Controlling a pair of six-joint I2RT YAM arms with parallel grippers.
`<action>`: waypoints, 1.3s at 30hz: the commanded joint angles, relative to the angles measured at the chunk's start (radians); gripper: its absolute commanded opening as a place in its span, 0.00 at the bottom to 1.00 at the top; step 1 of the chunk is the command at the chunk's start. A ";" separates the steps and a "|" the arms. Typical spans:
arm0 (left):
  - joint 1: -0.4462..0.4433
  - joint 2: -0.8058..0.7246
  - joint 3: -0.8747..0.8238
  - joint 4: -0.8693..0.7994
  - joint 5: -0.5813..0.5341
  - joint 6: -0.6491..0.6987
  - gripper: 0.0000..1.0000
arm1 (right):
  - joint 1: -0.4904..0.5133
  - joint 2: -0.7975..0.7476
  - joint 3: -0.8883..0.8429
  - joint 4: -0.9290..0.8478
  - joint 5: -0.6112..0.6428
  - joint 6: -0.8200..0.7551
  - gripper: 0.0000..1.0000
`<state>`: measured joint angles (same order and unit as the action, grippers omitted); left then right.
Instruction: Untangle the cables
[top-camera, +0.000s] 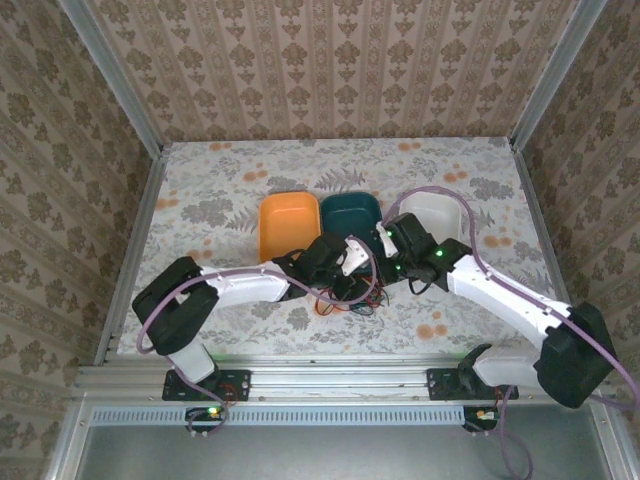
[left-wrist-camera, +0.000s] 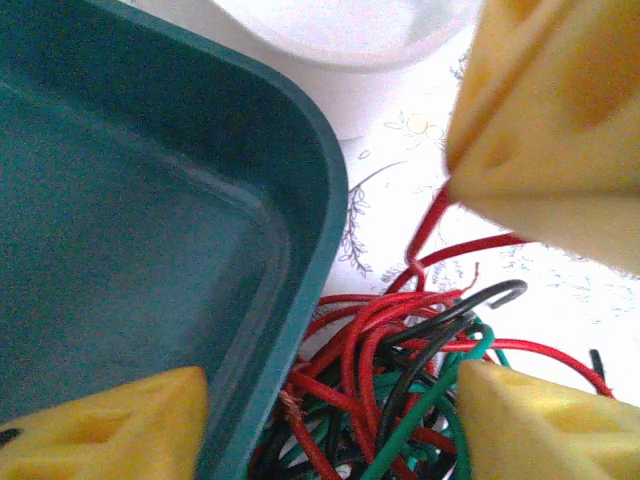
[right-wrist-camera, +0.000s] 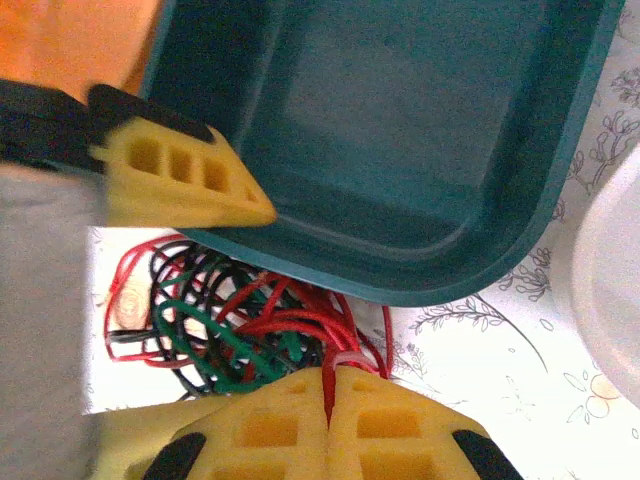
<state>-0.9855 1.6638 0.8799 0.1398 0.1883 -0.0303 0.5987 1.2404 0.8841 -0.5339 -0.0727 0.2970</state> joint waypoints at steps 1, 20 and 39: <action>-0.002 0.046 0.015 -0.032 0.034 0.024 0.58 | 0.006 -0.063 0.072 0.004 0.001 0.028 0.02; -0.007 0.102 -0.001 -0.037 -0.011 0.024 0.40 | -0.030 -0.334 0.173 0.145 0.252 0.174 0.00; -0.018 0.063 -0.031 -0.040 -0.058 0.032 0.49 | -0.192 -0.341 0.403 0.214 0.426 -0.003 0.00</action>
<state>-0.9943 1.7283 0.8856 0.1802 0.1535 -0.0204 0.4549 0.8719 1.2671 -0.3309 0.3016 0.3317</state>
